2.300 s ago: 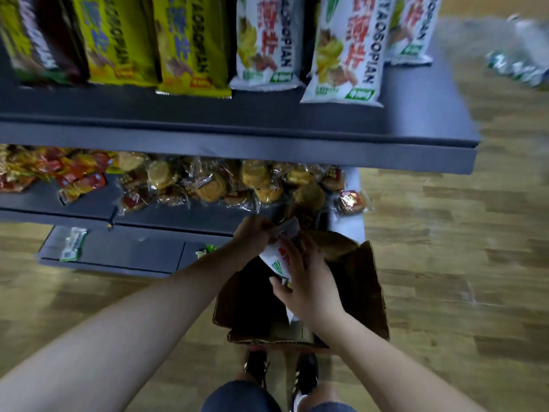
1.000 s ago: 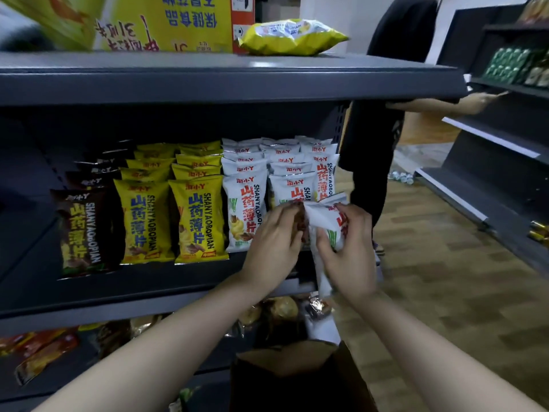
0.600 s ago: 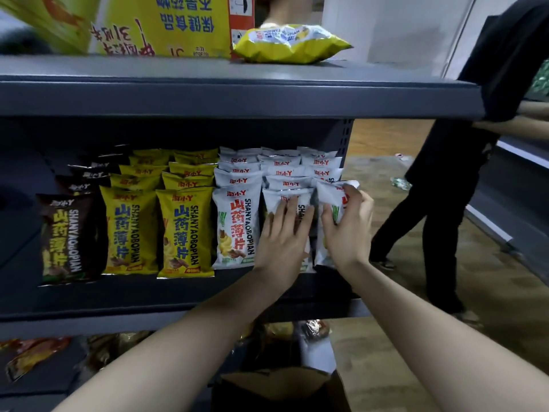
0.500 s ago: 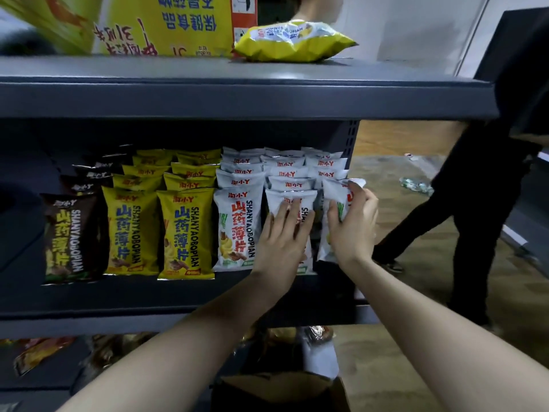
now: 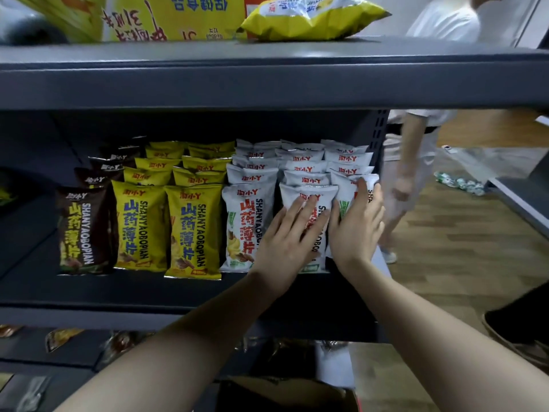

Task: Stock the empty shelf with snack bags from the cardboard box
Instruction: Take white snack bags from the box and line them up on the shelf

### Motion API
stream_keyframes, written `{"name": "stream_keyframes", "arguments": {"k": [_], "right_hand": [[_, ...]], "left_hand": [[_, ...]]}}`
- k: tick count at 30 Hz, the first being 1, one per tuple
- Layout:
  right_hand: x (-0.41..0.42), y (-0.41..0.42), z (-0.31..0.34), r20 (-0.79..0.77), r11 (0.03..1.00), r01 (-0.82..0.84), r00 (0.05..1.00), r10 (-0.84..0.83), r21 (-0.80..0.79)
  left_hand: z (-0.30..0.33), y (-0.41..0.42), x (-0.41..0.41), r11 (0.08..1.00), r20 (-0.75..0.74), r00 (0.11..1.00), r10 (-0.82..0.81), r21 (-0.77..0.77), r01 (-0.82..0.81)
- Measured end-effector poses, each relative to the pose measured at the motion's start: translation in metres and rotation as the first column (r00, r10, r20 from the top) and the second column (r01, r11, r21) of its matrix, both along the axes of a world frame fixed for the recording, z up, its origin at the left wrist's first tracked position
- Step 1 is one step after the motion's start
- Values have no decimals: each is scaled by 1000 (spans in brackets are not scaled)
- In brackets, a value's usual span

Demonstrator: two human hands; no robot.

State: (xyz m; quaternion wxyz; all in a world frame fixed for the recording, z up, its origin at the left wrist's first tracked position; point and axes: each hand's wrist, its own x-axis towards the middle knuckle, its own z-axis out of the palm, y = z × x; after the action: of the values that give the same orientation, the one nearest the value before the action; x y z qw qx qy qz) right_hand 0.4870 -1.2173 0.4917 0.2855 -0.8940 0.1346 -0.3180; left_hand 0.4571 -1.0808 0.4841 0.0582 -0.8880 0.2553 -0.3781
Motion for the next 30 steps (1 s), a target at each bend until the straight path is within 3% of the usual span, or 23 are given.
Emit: {"name": "stream_keyframes", "arguments": {"k": [4, 9, 12, 16, 18, 22, 26, 30], "right_hand": [[2, 1, -9, -8, 987, 26, 1000, -28, -159], [-1, 0, -7, -32, 988, -32, 999, 27, -153], [-8, -11, -8, -42, 973, -207, 978, 204, -102], [-23, -33, -14, -157, 860, -423, 906, 393, -286], [-27, -41, -13, -246, 832, -476, 875, 417, -285], [-28, -38, -13, -239, 861, -389, 916, 322, -328], [-21, -17, -23, -125, 944, -239, 968, 215, -229], [-16, -12, -29, -92, 961, -192, 980, 177, -201]], "left_hand": [[-2, 4, 4, 1000, 51, 999, -7, 20, 6], [-6, 6, 8, 999, 65, 998, -9, 36, 7], [-6, 7, 8, 999, 61, 998, 0, 47, -3], [-3, 9, 10, 997, 69, 998, -4, 75, -1], [-3, 10, 10, 997, 79, 997, -11, 82, 5], [-3, 9, 11, 996, 98, 995, -11, 93, 2], [-4, 9, 11, 994, 93, 996, -3, 106, -7], [-6, 11, 13, 993, 69, 998, 10, 115, -18]]}}
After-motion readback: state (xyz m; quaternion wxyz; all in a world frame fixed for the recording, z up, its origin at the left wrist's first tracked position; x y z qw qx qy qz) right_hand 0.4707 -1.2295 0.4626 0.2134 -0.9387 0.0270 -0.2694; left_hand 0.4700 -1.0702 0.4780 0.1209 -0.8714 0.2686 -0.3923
